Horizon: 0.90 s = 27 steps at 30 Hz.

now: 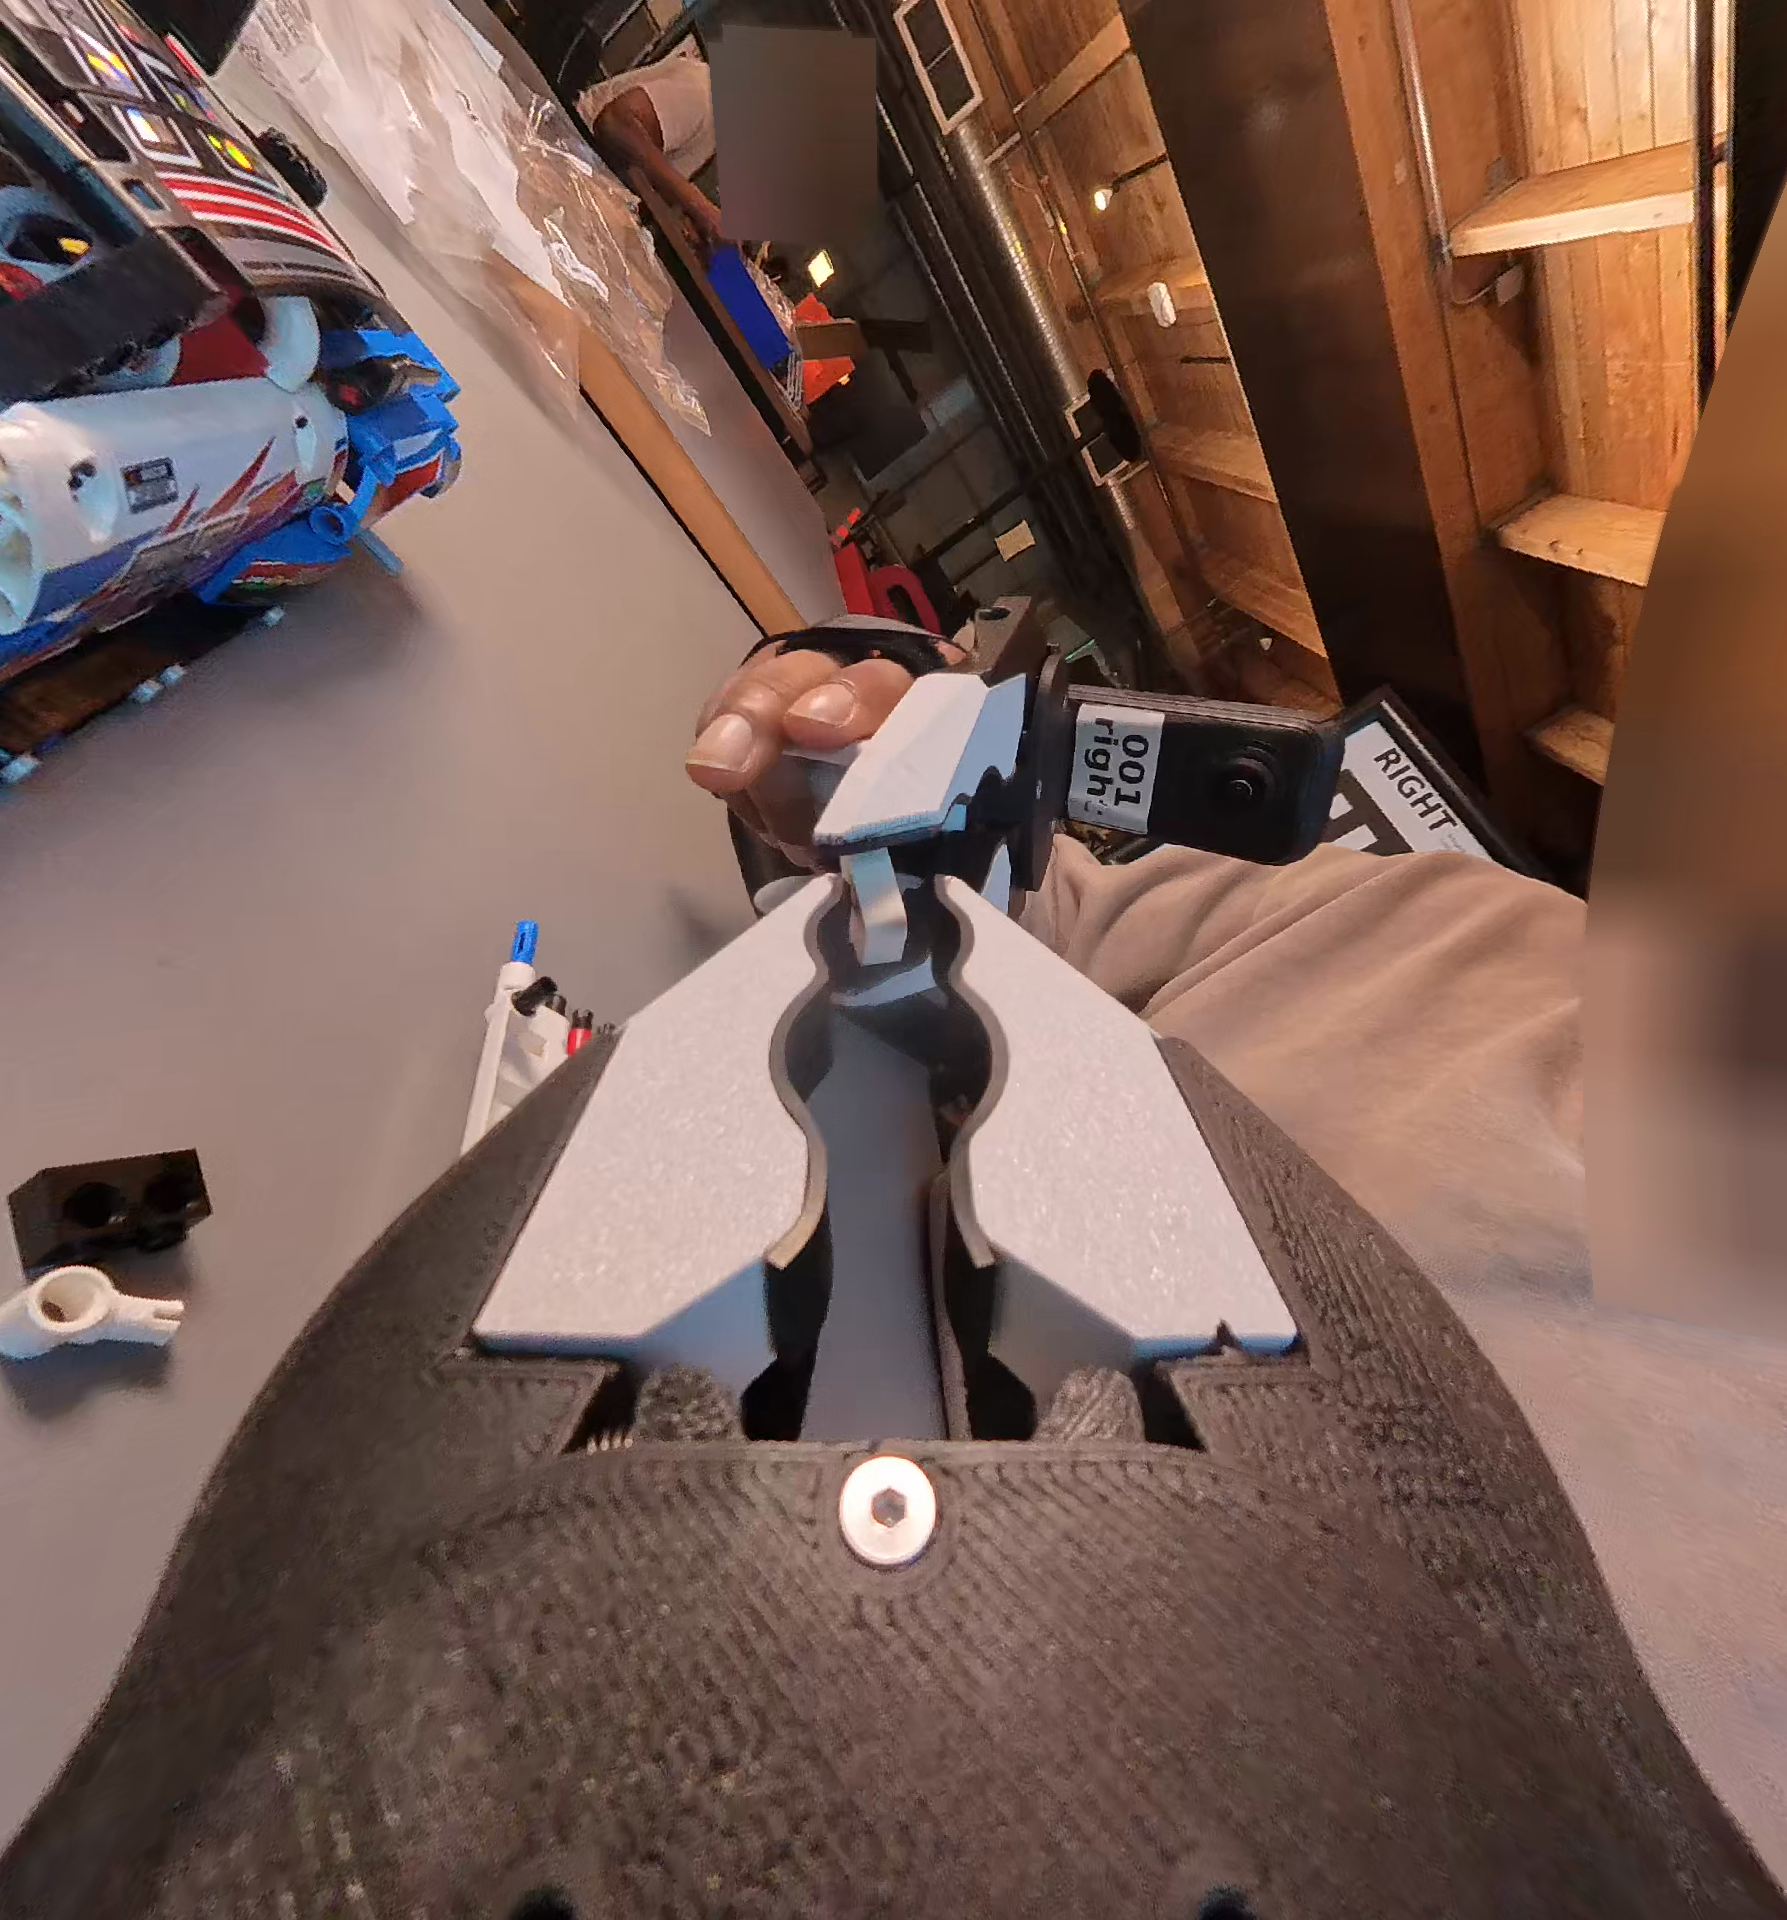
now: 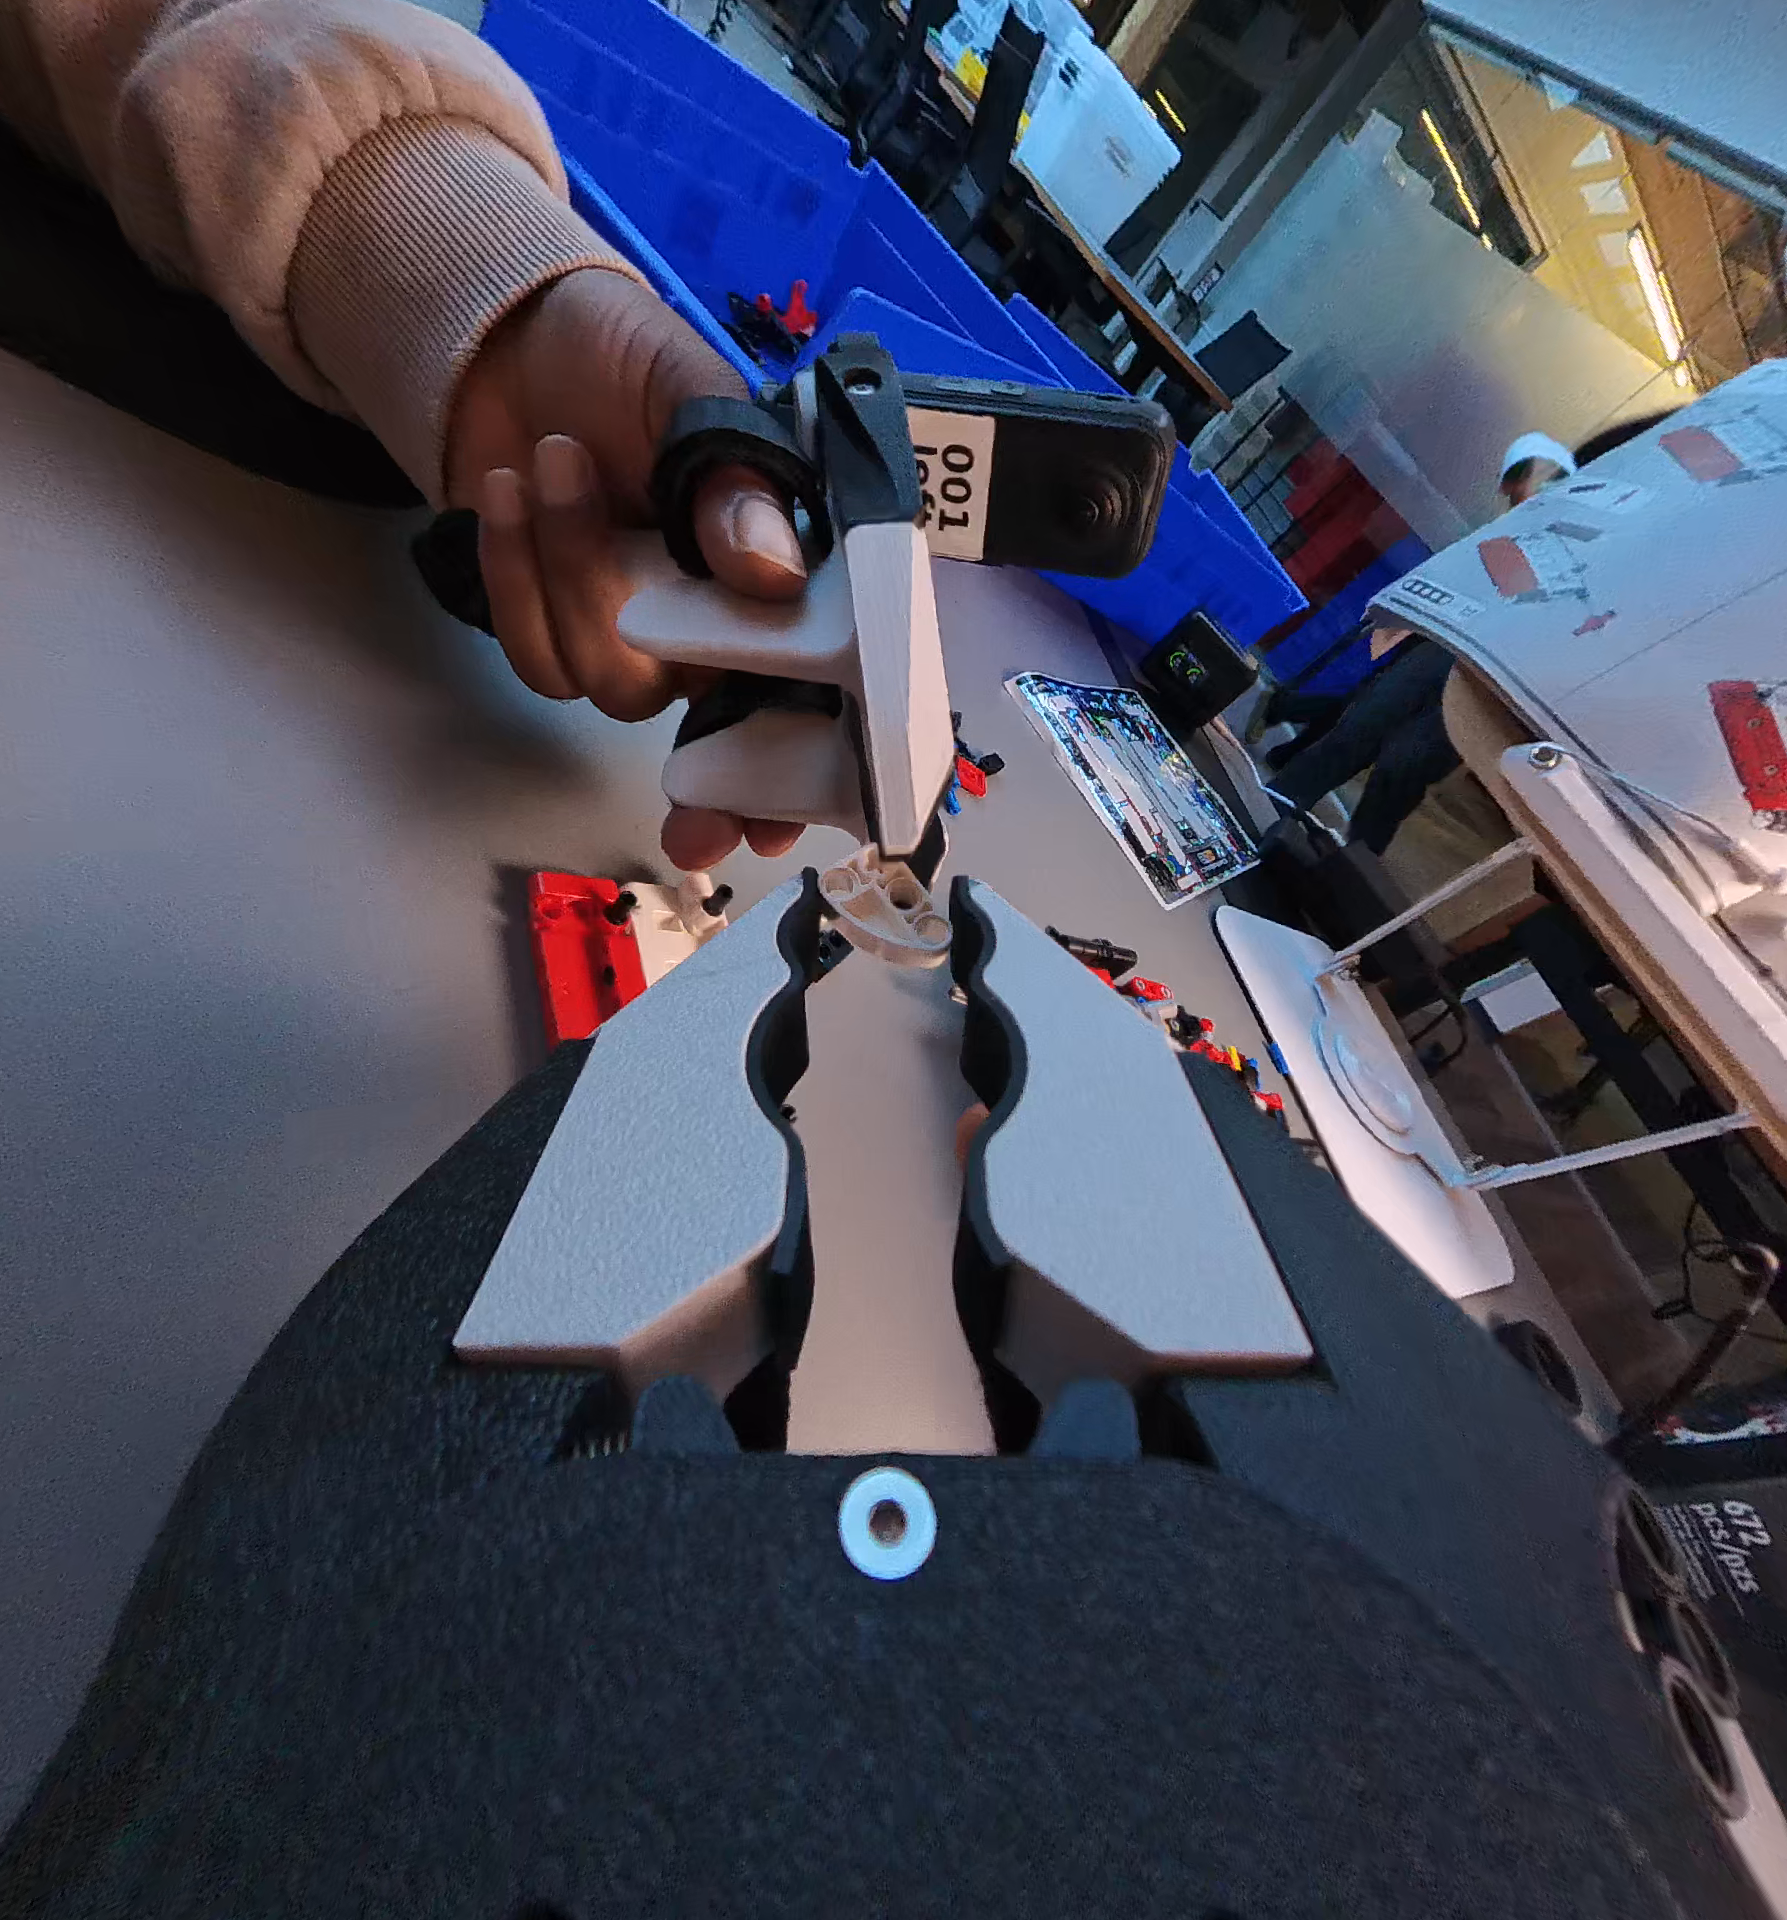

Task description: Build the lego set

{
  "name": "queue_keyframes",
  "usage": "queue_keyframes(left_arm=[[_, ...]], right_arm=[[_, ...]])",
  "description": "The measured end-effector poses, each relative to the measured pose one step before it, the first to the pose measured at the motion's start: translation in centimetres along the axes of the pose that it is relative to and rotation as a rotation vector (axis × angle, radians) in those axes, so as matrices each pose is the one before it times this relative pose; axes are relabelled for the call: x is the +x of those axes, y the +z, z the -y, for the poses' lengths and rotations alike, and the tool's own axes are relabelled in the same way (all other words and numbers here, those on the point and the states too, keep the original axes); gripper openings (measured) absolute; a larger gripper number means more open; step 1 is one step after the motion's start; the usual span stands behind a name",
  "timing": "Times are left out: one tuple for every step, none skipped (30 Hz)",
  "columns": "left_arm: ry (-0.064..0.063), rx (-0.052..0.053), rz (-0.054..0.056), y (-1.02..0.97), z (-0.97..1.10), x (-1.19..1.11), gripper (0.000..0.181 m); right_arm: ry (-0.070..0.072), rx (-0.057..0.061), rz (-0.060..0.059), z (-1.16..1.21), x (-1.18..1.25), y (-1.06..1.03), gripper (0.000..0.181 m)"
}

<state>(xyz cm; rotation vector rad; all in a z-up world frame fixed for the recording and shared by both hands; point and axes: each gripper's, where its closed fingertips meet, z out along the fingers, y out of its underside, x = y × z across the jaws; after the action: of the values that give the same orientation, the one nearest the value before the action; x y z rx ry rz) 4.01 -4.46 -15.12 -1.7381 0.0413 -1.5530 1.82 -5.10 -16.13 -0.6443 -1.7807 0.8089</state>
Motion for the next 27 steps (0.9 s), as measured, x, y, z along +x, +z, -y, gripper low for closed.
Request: queue_keyframes(left_arm=[[0.0089,-0.0089,0.0194,0.049,-0.184,-0.240,0.007],[0.0187,-0.0020,0.0247,0.022,-0.058,-0.261,0.006],[0.0219,0.0081,0.0343,-0.021,0.119,-0.346,0.006],[0.0245,0.0111,0.0360,-0.015,0.187,-0.330,0.005],[0.0255,0.0247,0.0449,-0.084,0.346,-0.448,0.005],[0.0260,0.0315,0.0483,-0.170,0.450,-0.521,0.006],[0.0257,0.0289,0.0468,-0.200,0.412,-0.540,0.006],[0.0244,0.0265,0.0368,-0.173,0.392,-0.400,0.006],[0.0192,0.0339,0.0274,-0.162,0.473,-0.256,0.006],[0.0146,0.0292,0.0233,-0.110,0.411,-0.198,0.006],[0.0149,0.0155,0.0143,-0.011,0.204,-0.034,0.006],[0.0118,0.0109,0.0077,0.040,0.126,0.079,0.006],[0.0080,0.0095,0.0058,0.066,0.065,0.110,0.006],[0.0070,0.0036,0.0044,0.091,-0.028,0.111,0.006],[0.0055,0.0003,0.0093,0.084,-0.072,-0.008,0.006],[0.0014,0.0045,0.0088,0.024,-0.026,-0.041,0.006],[-0.0076,0.0016,0.0030,0.021,-0.037,-0.057,0.006],[-0.0160,-0.0057,-0.0042,0.013,-0.093,-0.037,0.006],[-0.0219,-0.0113,-0.0101,0.026,-0.121,-0.034,0.006],[-0.0224,-0.0145,-0.0183,-0.007,-0.125,0.033,0.006],[-0.0221,-0.0149,-0.0284,-0.043,-0.098,0.178,0.006],[-0.0260,-0.0173,-0.0364,-0.032,-0.124,0.300,0.009],[-0.0308,-0.0183,-0.0402,-0.011,-0.170,0.392,0.013],[-0.0252,-0.0147,-0.0289,0.015,-0.173,0.273,0.014],[-0.0085,-0.0117,-0.0070,0.018,-0.184,0.022,0.010],[0.0103,-0.0030,0.0082,-0.001,-0.076,-0.107,0.007],[0.0120,-0.0025,0.0190,0.026,-0.070,-0.186,0.007]], right_arm=[[-0.0254,-0.0022,-0.0012,-0.004,-0.100,0.053,0.022],[-0.0161,-0.0083,-0.0019,-0.117,-0.061,0.053,0.021],[0.0005,-0.0203,-0.0118,-0.320,0.131,0.109,0.022],[0.0144,-0.0212,-0.0126,-0.333,0.157,0.139,0.022],[0.0225,-0.0237,-0.0194,-0.319,0.336,0.124,0.023],[0.0306,-0.0219,-0.0239,-0.229,0.478,0.092,0.023],[0.0433,-0.0140,-0.0217,-0.036,0.493,0.057,0.027],[0.0527,-0.0047,-0.0118,0.175,0.325,0.041,0.029],[0.0586,-0.0107,-0.0113,0.088,0.269,0.102,0.030],[0.0493,-0.0126,-0.0003,0.045,0.023,0.138,0.034],[0.0392,-0.0110,-0.0107,0.005,0.110,0.156,0.035],[0.0233,-0.0150,-0.0135,-0.108,0.113,0.187,0.035],[0.0098,-0.0067,-0.0112,-0.025,0.045,0.169,0.035],[0.0049,-0.0011,-0.0129,0.034,0.080,0.122,0.033],[0.0003,-0.0066,-0.0164,-0.042,0.148,0.103,0.029],[-0.0106,-0.0071,-0.0267,-0.095,0.347,0.058,0.023],[-0.0216,-0.0017,0.0013,-0.052,-0.024,0.029,0.023],[-0.0104,-0.0020,0.0045,-0.072,-0.045,0.014,0.023],[-0.0027,0.0000,0.0085,-0.094,-0.078,-0.005,0.022],[-0.0028,0.0074,0.0166,-0.045,-0.147,-0.048,0.022],[-0.0105,0.0173,0.0233,0.053,-0.173,-0.110,0.022],[-0.0114,0.0180,0.0272,0.058,-0.177,-0.159,0.023],[-0.0073,0.0208,0.0332,0.106,-0.242,-0.191,0.022],[-0.0037,0.0181,0.0205,0.088,-0.101,-0.175,0.022],[-0.0053,0.0101,0.0175,0.058,-0.150,-0.137,0.023],[-0.0115,0.0064,0.0079,0.055,-0.133,-0.071,0.023],[-0.0166,-0.0097,-0.0032,-0.137,-0.017,0.041,0.023]])
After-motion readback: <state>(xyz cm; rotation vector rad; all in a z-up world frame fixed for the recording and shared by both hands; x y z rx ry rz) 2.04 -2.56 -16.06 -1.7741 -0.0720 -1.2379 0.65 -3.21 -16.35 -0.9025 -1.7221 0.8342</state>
